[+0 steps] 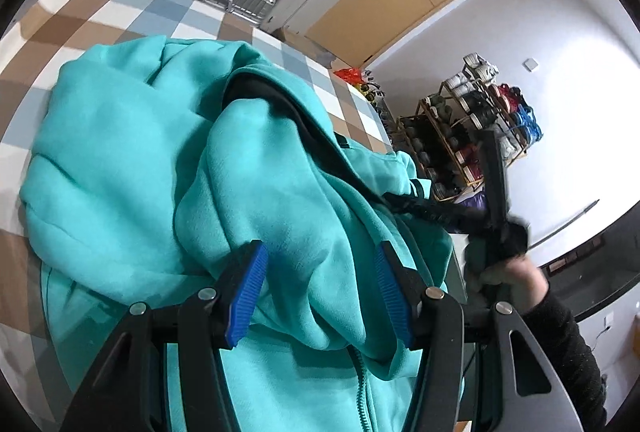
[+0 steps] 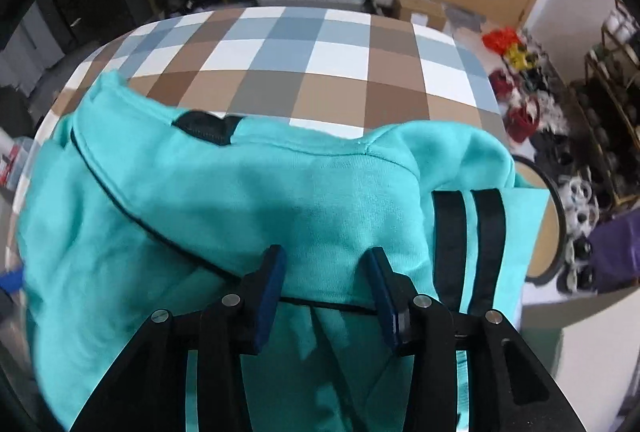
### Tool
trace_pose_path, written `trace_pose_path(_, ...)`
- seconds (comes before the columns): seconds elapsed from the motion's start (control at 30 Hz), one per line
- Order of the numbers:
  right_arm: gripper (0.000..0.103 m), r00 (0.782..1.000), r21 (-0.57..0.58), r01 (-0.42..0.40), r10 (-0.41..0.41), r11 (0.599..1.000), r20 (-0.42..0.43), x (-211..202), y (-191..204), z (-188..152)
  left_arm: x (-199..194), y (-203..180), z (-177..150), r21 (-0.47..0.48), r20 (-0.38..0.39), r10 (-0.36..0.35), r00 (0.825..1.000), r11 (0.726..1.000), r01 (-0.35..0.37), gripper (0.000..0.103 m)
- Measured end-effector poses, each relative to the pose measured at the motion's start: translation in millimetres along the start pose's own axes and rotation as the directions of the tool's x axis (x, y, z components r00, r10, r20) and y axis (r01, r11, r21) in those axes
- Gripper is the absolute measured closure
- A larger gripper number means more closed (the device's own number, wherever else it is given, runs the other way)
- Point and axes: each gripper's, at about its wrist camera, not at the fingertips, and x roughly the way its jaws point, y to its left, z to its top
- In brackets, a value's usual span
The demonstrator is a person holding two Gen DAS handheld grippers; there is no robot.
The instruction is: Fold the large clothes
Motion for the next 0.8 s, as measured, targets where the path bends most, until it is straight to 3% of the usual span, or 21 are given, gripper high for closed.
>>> trace_pose_path(0.07,0.070,0.993,0.031,-0.104,0.103,0.994,0.056,-15.9,0.1,10.6,-5.1,3.2,-1.7,-0.018,0.005,-0.011,1.000,1.000,0.011,0.053)
trace_pose_path(0.1,0.070,0.979,0.031,-0.186,0.182,0.982,0.096,-28.4,9.3,21.8,-7.9,4.6,-1.4,-0.020,0.006,-0.014,1.000,1.000,0.014,0.053)
trace_pose_path(0.17,0.075,0.967,-0.005,-0.230,0.230,0.973,0.114,-34.3,35.7,37.1,-12.9,6.3,-2.4,-0.011,0.009,-0.010,1.000,1.000,0.010,0.053)
trace_pose_path(0.2,0.076,0.967,-0.038,-0.228,0.231,0.973,0.106,-33.0,53.8,45.5,-14.9,7.4,-2.6,-0.008,0.012,-0.003,1.000,1.000,0.003,0.053)
trace_pose_path(0.27,0.091,0.968,-0.082,-0.229,0.236,0.970,0.084,-25.2,83.8,58.7,-19.1,9.8,-2.0,-0.006,0.015,0.012,1.000,1.000,-0.012,0.053)
trace_pose_path(0.4,0.094,0.967,-0.110,-0.237,0.246,0.965,0.070,-4.5,129.8,75.6,-23.9,15.4,-1.0,-0.012,0.009,0.018,1.000,1.000,-0.018,0.053)
trace_pose_path(0.47,0.102,0.970,-0.130,-0.238,0.242,0.963,0.019,8.8,145.0,70.5,-25.2,17.6,-0.6,-0.015,0.014,0.028,1.000,1.000,-0.028,0.053)
trace_pose_path(0.57,0.103,0.973,-0.215,-0.215,0.190,0.953,-0.131,33.8,159.5,47.7,-27.3,21.8,1.1,-0.032,0.015,0.031,0.999,0.999,-0.030,0.053)
trace_pose_path(0.67,0.103,0.977,-0.289,-0.201,0.171,0.936,-0.125,27.4,161.1,26.2,-26.7,27.1,1.9,-0.057,0.007,0.029,1.000,0.998,-0.029,0.053)
trace_pose_path(0.8,0.103,0.960,-0.196,-0.262,0.234,0.945,-0.155,33.4,141.1,21.6,-24.1,30.3,0.3,-0.090,-0.008,0.022,1.000,0.996,-0.022,0.053)
